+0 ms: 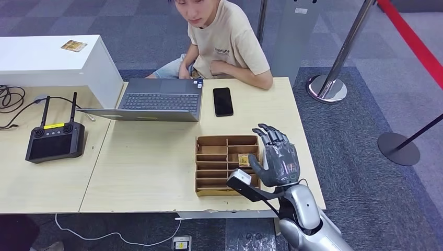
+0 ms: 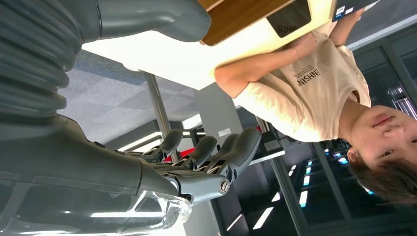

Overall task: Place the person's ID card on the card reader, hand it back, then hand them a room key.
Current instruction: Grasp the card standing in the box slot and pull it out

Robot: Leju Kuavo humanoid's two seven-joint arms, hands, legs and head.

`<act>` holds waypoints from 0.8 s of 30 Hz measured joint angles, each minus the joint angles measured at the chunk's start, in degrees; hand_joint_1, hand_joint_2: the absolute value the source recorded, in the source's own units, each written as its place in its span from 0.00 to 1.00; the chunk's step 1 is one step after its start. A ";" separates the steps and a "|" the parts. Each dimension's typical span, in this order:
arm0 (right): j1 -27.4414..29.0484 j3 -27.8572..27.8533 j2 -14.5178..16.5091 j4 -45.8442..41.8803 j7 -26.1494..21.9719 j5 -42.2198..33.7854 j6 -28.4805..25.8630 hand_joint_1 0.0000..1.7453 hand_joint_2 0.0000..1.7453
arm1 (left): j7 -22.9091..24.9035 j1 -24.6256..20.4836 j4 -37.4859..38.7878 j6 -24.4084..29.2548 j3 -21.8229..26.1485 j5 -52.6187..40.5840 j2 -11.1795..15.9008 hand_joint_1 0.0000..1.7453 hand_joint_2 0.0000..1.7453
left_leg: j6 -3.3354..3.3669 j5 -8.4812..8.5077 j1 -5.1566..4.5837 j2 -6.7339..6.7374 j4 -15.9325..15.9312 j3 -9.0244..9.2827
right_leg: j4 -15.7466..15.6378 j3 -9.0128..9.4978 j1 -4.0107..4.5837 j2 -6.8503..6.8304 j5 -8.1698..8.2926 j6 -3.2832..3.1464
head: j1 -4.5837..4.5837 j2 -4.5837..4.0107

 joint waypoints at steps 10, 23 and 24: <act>-0.64 0.49 0.10 2.44 -0.35 -0.89 -0.08 0.36 1.00 | 0.08 0.00 0.00 -0.07 -0.21 -0.15 0.00 0.00 1.00 | 0.00 0.00 0.00 0.00 0.00 0.00 | 0.00 0.00 0.00 0.00 0.00 0.00 | 0.01 0.00; -1.51 0.82 0.34 5.32 -0.96 -1.50 -0.07 0.42 1.00 | 0.06 -0.02 0.00 -0.15 -0.36 -0.15 0.00 0.00 1.00 | 0.00 0.00 0.00 0.00 0.00 -0.01 | 0.00 -0.01 0.00 0.00 0.00 0.00 | 0.01 0.00; -1.57 0.88 0.36 5.61 -1.02 -1.60 -0.07 0.42 1.00 | 0.04 -0.02 0.00 -0.16 -0.36 -0.14 0.00 0.00 1.00 | 0.00 0.00 0.00 0.00 0.00 -0.01 | 0.00 -0.01 0.00 0.00 0.00 0.00 | 0.01 0.00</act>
